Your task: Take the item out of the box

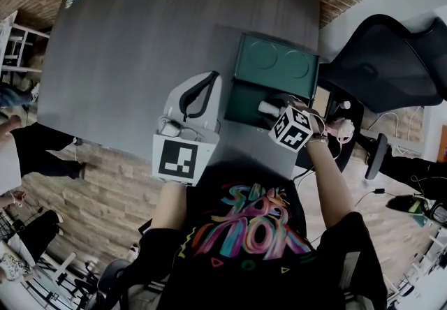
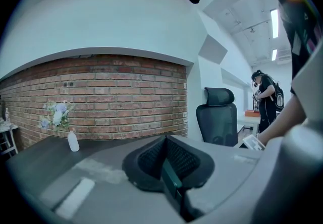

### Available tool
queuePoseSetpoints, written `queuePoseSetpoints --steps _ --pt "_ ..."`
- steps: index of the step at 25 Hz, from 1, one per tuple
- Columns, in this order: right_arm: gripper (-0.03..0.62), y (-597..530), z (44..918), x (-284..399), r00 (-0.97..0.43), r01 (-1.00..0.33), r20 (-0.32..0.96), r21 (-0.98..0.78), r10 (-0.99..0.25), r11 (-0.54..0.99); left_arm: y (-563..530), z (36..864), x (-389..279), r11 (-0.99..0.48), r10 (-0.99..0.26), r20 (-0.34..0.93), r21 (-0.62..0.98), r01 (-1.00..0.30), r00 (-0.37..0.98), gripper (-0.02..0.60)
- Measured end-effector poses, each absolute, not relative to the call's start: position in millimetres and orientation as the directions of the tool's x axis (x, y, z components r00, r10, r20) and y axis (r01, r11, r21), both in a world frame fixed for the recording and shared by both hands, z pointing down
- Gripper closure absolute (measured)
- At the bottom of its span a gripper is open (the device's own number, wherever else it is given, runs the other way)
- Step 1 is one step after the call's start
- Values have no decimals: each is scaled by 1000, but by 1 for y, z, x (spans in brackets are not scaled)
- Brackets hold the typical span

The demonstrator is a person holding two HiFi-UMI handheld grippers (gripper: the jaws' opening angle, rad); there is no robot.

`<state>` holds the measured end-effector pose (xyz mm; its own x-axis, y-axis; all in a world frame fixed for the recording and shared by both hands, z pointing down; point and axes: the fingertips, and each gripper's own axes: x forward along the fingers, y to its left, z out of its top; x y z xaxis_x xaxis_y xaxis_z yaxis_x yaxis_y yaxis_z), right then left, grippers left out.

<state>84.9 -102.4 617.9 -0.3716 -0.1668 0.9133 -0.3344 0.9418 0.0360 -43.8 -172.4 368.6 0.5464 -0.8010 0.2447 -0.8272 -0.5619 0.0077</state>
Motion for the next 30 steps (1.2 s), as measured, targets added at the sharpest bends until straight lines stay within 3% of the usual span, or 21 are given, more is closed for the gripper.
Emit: queuePoseSetpoints --steps 11,30 --pt "446 -97 618 84 -393 -338 906 17 -158 941 -173 367 -41 -571 -796 242 5 -821 555 581" --pt "451 -106 592 80 -447 -366 866 50 -223 929 -171 362 -43 -565 -803 232 0 -825 549 581"
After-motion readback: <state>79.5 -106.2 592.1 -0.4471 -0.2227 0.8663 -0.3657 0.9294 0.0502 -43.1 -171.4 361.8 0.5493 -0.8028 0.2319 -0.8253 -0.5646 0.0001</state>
